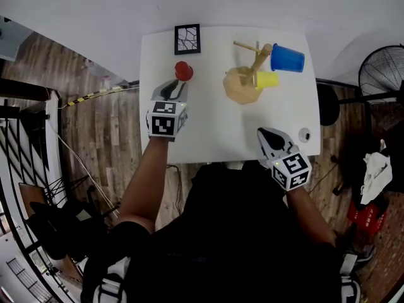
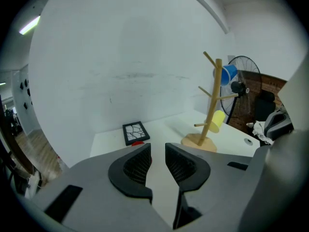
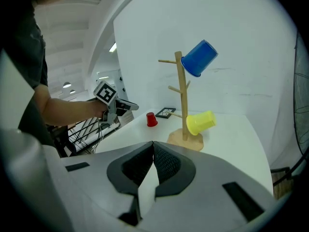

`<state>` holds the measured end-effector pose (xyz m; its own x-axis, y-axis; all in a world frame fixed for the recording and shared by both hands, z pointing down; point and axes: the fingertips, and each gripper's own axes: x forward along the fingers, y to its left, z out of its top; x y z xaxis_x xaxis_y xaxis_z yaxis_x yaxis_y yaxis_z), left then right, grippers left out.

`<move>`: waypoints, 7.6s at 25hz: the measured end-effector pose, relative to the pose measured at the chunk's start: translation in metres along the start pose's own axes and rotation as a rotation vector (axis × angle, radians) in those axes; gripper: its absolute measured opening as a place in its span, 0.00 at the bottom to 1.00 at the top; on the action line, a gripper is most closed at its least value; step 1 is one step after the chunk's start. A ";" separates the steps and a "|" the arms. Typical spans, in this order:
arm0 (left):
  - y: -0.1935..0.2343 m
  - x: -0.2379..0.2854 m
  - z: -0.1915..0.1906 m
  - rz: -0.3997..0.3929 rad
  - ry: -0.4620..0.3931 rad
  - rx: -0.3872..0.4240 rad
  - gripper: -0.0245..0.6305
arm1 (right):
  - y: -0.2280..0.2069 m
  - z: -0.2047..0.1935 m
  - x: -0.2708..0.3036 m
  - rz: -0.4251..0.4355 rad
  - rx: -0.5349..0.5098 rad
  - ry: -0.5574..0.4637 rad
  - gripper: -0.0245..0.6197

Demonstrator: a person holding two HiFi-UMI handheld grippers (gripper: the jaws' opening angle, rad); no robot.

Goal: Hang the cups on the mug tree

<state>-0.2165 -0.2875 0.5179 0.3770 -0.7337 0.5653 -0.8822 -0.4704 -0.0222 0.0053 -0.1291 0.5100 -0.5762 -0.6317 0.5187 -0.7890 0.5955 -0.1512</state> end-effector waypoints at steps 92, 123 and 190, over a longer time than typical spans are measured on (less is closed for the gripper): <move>-0.085 -0.039 0.197 -0.387 -0.352 -0.438 0.40 | -0.066 0.041 -0.038 0.059 -0.045 -0.141 0.05; -0.104 -0.045 0.184 -0.422 -0.308 -0.311 0.44 | -0.048 0.043 -0.047 -0.014 -0.020 -0.173 0.05; -0.213 -0.108 0.050 -0.117 -0.200 -0.074 0.06 | -0.038 0.075 -0.078 0.129 -0.078 -0.319 0.05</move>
<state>-0.0549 -0.1327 0.4202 0.5196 -0.7622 0.3860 -0.8448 -0.5260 0.0986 0.0638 -0.1400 0.4122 -0.7174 -0.6648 0.2083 -0.6938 0.7089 -0.1270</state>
